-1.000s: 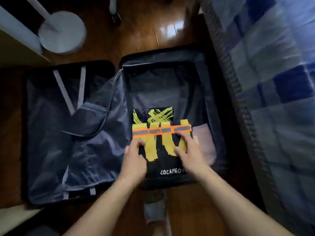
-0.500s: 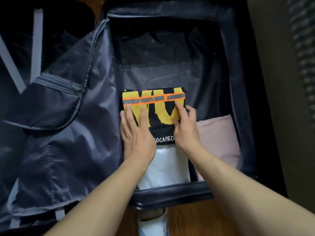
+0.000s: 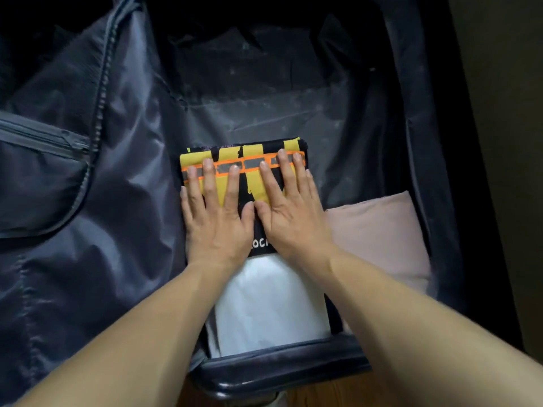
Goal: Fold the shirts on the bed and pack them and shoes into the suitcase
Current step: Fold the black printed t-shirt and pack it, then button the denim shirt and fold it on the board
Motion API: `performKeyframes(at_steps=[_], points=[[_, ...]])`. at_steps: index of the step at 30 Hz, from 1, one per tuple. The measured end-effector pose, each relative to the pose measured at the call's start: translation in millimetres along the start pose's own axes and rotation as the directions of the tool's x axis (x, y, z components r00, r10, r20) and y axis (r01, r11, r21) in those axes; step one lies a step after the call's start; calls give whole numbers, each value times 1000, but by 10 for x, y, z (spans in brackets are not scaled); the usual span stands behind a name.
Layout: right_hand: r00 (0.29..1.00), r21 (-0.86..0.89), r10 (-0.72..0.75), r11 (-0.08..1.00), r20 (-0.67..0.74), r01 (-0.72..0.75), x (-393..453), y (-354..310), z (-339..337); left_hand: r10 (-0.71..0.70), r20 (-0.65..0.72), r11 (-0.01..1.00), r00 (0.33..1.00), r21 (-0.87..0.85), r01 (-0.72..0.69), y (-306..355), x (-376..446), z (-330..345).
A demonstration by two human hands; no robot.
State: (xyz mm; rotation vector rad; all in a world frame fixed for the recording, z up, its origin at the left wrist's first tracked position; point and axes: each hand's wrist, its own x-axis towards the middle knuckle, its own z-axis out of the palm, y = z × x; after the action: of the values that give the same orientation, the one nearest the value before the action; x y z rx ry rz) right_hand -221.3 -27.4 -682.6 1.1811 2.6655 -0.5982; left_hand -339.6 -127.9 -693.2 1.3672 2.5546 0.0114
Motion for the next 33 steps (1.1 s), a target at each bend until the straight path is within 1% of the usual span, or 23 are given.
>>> performKeyframes(at_steps=[1, 2, 3, 4, 5, 6, 7, 8, 10, 11, 12, 14, 15, 17, 18, 20, 22, 24, 26, 27, 30, 31, 33], points=[[999, -11, 2, 1000, 44, -1, 4, -16, -31, 1, 46, 1000, 999, 16, -2, 10, 9, -48], [993, -44, 18, 999, 119, -13, 22, -43, -107, -9, 124, 999, 992, 32, 5, 24, 41, -146], [973, -103, 45, 994, 227, -22, 65, -82, -239, -31, 253, 998, 967, 67, 14, 47, 107, -273], [934, -159, 79, 987, 348, -24, 114, -128, -401, -73, 407, 993, 910, 111, 30, 85, 185, -451], [882, -191, 111, 981, 459, -23, 155, -199, -635, -113, 537, 989, 836, 141, 44, 150, 264, -669], [831, -200, 135, 979, 539, -29, 152, -292, -919, -144, 636, 985, 758, 164, 50, 238, 312, -928], [813, -185, 138, 982, 565, -39, 91, -390, -1215, -159, 688, 985, 709, 164, 62, 349, 317, -1234], [827, -146, 127, 988, 548, -54, -40, -481, -1543, -142, 705, 989, 695, 123, 77, 465, 264, -1564], [873, 13, 75, 996, 482, -93, -549, -607, -2176, -46, 693, 993, 720, -45, 107, 685, -36, -2224], [896, 106, 57, 988, 441, -115, -888, -649, -2530, -12, 700, 989, 714, -97, 112, 792, -262, -2574], [902, 178, 70, 971, 426, -160, -1252, -651, -2895, 6, 722, 982, 692, -134, 132, 899, -494, -2911], [885, 264, 135, 925, 445, -274, -1990, -529, -3634, 44, 795, 957, 606, -208, 203, 1143, -899, -3640], [878, 286, 191, 897, 439, -338, -2323, -409, -4012, 68, 801, 946, 594, -240, 217, 1270, -983, -3989], [830, 282, 356, 820, 429, -497, -2913, -107, -4684, 93, 772, 932, 629, -290, 217, 1575, -996, -4625], [786, 276, 454, 761, 420, -587, -3232, 93, -5019, 127, 738, 927, 663, -326, 186, 1804, -983, -4987], [696, 271, 610, 646, 379, -714, -3727, 519, -5620, 184, 656, 906, 732, -402, 132, 2318, -905, -5649], [627, 242, 702, 579, 338, -779, -4026, 928, -6083, 243, 558, 880, 794, -471, 62, 2821, -805, -6197], [617, 210, 730, 581, 293, -787, -4089, 1307, -6399, 279, 484, 850, 830, -527, 22, 3255, -715, -6552], [647, 227, 718, 605, 257, -763, -3865, 1592, -6586, 303, 449, 835, 841, -550, -7, 3558, -657, -6752], [679, 241, 689, 635, 253, -734, -3654, 1684, -6637, 298, 449, 835, 842, -550, -3, 3661, -650, -6834], [813, 306, 529, 754, 243, -582, -2741, 1859, -6655, 214, 464, 845, 860, -530, 75, 3839, -590, -6959], [831, 310, 499, 772, 245, -555, -2441, 1886, -6669, 182, 460, 847, 869, -522, 99, 3884, -562, -6992], [839, 249, 468, 808, 277, -534, -1891, 1993, -6654, 115, 448, 863, 887, -487, 135, 3921, -507, -7046]])
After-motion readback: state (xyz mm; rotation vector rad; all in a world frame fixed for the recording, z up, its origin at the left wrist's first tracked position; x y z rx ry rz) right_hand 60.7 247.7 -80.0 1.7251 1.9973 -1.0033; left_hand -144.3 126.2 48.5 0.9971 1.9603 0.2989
